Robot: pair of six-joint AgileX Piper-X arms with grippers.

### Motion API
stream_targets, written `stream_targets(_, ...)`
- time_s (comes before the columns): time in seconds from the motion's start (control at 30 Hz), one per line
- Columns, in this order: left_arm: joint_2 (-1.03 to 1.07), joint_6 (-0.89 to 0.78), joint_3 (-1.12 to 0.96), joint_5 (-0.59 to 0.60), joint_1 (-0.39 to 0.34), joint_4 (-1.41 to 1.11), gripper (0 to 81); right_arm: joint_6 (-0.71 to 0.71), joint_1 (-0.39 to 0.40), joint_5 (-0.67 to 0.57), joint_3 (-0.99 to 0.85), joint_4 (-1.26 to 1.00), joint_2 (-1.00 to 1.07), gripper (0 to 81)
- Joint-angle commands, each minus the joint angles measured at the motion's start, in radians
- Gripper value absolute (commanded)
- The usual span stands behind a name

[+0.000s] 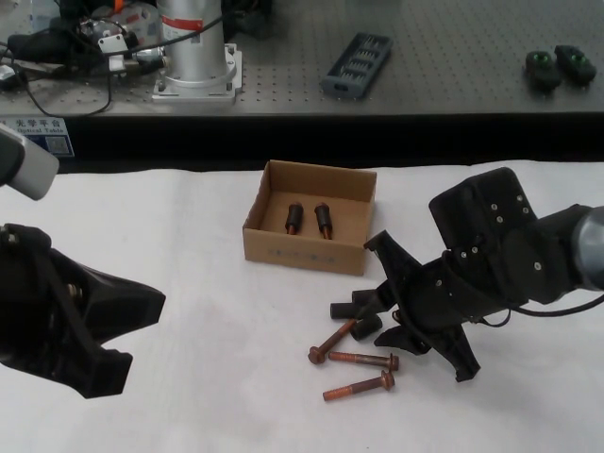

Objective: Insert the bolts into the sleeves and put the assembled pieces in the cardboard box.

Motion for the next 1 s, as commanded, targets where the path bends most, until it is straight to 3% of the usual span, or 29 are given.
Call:
stream_targets(0.0, -0.005, -0.003, -0.003, 0.006, 0.001, -0.019, 0.7, 0.002, 0.002, 0.002, -0.026, -0.012, 0.012, 28.6)
stream_targets(0.77, -0.005, -0.003, -0.003, 0.002, 0.001, -0.018, 0.7, -0.029, 0.002, 0.025, -0.072, 0.066, 0.044, 28.4)
stream_targets(0.97, -0.005, -0.001, -0.003, 0.0, 0.001, -0.018, 0.7, -0.061, 0.002, 0.012, -0.072, 0.066, 0.064, 21.3)
